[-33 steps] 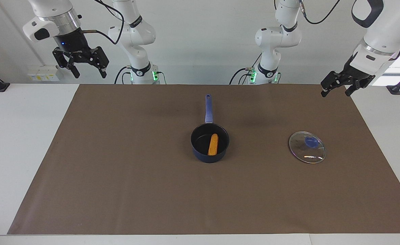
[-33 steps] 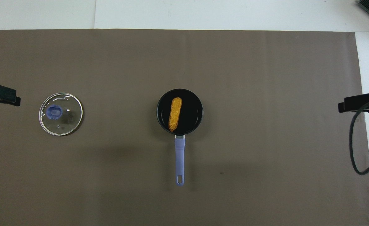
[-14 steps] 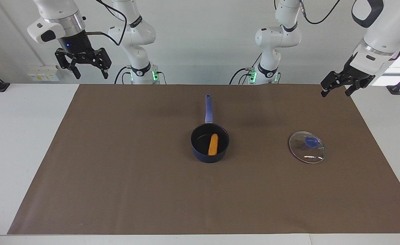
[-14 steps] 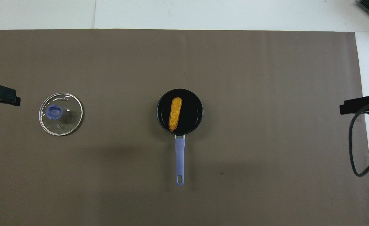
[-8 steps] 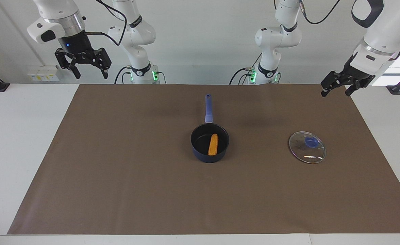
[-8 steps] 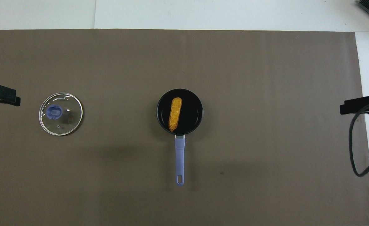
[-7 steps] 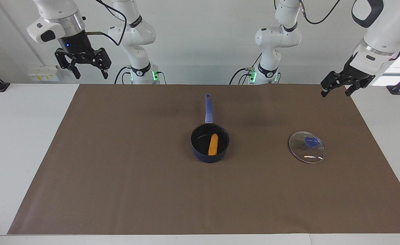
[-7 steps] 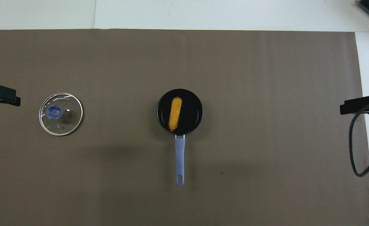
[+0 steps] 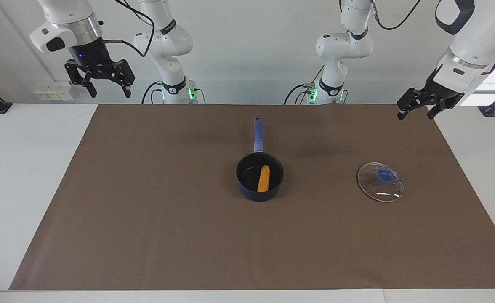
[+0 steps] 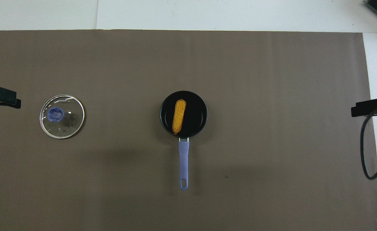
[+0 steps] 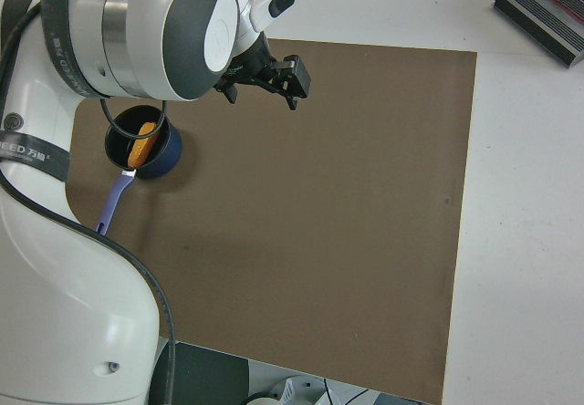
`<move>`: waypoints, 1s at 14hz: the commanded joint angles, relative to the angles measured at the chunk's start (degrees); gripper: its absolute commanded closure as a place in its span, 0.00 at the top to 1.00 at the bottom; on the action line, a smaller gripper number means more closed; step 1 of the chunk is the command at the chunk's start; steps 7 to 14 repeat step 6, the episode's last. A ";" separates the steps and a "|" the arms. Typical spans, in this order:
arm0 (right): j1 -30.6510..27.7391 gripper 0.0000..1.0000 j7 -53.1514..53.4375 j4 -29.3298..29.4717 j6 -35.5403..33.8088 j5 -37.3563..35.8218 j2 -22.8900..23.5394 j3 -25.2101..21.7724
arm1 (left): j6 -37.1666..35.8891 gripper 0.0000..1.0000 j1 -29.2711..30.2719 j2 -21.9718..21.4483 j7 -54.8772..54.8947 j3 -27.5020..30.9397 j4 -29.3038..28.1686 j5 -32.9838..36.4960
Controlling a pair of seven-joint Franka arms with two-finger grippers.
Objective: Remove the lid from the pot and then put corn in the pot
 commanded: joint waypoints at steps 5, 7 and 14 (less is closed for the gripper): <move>-1.07 1.00 -4.72 -0.85 -0.41 -0.02 -0.79 0.06 | -0.41 1.00 0.41 -1.32 -0.23 -0.11 -1.09 -0.45; -1.07 1.00 -4.72 -0.85 -0.41 0.06 -0.79 0.06 | -0.41 1.00 0.41 -1.32 -0.32 -0.11 -1.09 -0.45; -1.07 1.00 -4.72 -0.85 -0.41 0.06 -0.79 0.06 | -0.41 1.00 0.41 -1.32 -0.32 -0.11 -1.09 -0.45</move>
